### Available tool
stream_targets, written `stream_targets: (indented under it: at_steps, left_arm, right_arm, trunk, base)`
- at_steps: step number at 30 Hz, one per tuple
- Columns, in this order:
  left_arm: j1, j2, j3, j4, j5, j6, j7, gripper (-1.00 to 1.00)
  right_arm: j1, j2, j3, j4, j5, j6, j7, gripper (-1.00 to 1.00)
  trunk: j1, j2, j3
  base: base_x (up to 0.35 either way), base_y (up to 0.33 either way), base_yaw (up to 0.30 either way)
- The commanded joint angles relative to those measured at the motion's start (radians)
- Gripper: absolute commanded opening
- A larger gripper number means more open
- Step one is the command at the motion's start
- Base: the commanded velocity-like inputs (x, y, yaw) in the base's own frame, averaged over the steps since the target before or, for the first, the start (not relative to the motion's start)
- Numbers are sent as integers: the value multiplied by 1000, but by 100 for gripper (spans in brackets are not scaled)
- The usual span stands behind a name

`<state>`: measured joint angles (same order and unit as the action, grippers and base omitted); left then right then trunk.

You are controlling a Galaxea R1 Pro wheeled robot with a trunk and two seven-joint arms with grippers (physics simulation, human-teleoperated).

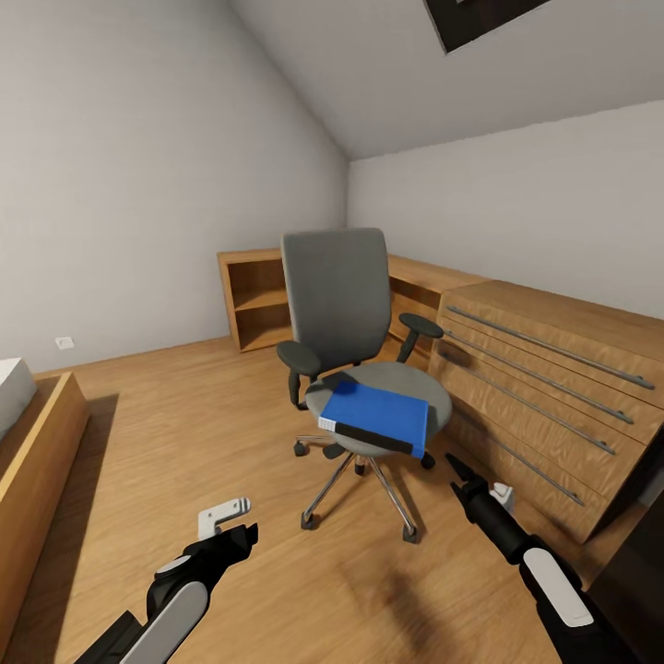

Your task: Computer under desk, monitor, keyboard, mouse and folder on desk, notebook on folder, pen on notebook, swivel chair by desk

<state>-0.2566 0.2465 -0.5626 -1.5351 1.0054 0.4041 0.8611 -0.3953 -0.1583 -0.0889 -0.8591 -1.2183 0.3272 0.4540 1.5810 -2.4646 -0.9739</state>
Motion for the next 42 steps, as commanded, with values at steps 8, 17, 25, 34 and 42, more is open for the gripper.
stream_targets:
  at_steps: [8, 17, 25, 34, 42]
  left_arm:
    - [-1, 0, -1, 0, 4, 2, 7, 100]
    - [-1, 0, -1, 2, 2, 2, 6, 100]
    - [-1, 0, -2, 5, 0, 1, 5, 100]
    - [-1, 0, -2, 6, 0, 1, 3, 100]
    - [-1, 0, -2, 6, -1, 1, 3, 100]
  right_arm:
    - [-1, 21, 1, 15, 3, -25, -5, 100]
    - [-6, 20, 1, 78, 6, -52, -7, 100]
    - [-8, 22, 2, 84, 74, -50, -6, 100]
    - [-8, 23, 3, 83, 80, -51, -5, 100]
    - [-8, 23, 3, 83, 81, -51, -5, 100]
  trunk:
    - [0, 0, -1]
    - [0, 0, -1]
    - [0, 0, -1]
    - [0, 0, -1]
    - [-16, 28, 12]
  base:
    - [0, 0, 0]
    - [0, 0, 0]
    - [9, 1, 0]
    - [122, 54, 0]
    - [18, 8, 0]
